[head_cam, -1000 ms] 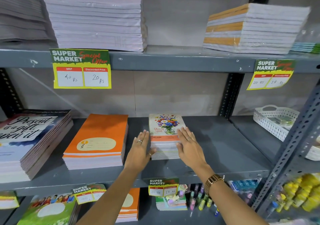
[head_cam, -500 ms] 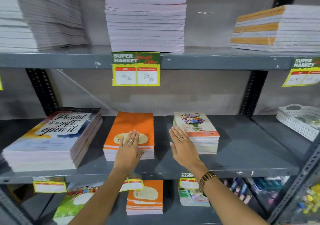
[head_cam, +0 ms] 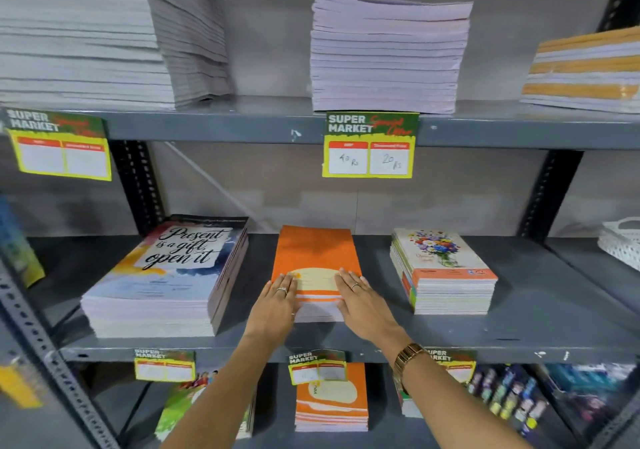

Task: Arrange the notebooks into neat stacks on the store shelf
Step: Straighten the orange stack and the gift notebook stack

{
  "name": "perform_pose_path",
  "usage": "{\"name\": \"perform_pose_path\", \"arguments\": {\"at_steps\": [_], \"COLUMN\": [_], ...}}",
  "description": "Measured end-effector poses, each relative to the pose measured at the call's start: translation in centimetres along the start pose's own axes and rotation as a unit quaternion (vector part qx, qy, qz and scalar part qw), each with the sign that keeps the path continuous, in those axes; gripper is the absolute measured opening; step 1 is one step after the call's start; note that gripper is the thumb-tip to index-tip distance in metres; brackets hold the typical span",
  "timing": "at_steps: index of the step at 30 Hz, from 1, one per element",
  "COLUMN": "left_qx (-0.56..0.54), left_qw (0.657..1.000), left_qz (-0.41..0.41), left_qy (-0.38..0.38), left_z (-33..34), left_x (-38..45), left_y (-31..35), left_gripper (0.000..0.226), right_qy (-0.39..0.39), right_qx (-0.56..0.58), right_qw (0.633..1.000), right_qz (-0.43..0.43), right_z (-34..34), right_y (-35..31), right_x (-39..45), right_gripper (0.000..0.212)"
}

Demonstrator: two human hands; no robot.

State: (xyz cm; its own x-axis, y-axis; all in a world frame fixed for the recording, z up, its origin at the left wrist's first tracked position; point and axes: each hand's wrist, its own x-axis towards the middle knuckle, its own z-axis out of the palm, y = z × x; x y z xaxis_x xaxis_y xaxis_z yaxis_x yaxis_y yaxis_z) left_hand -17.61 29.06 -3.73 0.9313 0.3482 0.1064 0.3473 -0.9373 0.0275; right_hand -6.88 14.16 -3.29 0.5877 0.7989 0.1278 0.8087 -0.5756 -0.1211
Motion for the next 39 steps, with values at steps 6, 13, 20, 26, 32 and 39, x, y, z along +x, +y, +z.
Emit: {"name": "perform_pose_path", "arguments": {"at_steps": [6,13,20,26,32,39], "left_qx": [0.027,0.039,0.01,0.06,0.047,-0.087], "left_qw": [0.999,0.998,0.999,0.997,0.998,0.993], "left_qz": [0.018,0.028,0.007,0.011,0.012,0.011], "left_qy": [0.016,0.042,0.053,0.042,0.041,0.081], "left_z": [0.3,0.6,0.7,0.8,1.1,0.0], "left_x": [0.3,0.0,-0.2,-0.2,-0.1,-1.6], "left_y": [-0.8,-0.9,-0.6,-0.4,-0.6,-3.3], "left_gripper": [0.058,0.054,0.051,0.057,0.056,0.064], "right_qy": [-0.006,-0.023,-0.011,0.009,0.011,-0.026], "right_qx": [-0.024,-0.045,-0.04,-0.038,-0.038,-0.029], "right_qw": [1.0,0.999,0.999,0.999,0.999,0.999], "right_qz": [0.007,0.008,0.013,0.014,0.016,0.005], "right_z": [0.3,0.3,0.3,0.8,0.9,-0.7], "right_y": [-0.1,-0.2,-0.4,-0.5,-0.5,-1.4], "right_x": [0.5,0.6,0.3,0.2,0.3,0.2], "right_gripper": [0.051,0.051,0.053,0.055,0.052,0.068]}}
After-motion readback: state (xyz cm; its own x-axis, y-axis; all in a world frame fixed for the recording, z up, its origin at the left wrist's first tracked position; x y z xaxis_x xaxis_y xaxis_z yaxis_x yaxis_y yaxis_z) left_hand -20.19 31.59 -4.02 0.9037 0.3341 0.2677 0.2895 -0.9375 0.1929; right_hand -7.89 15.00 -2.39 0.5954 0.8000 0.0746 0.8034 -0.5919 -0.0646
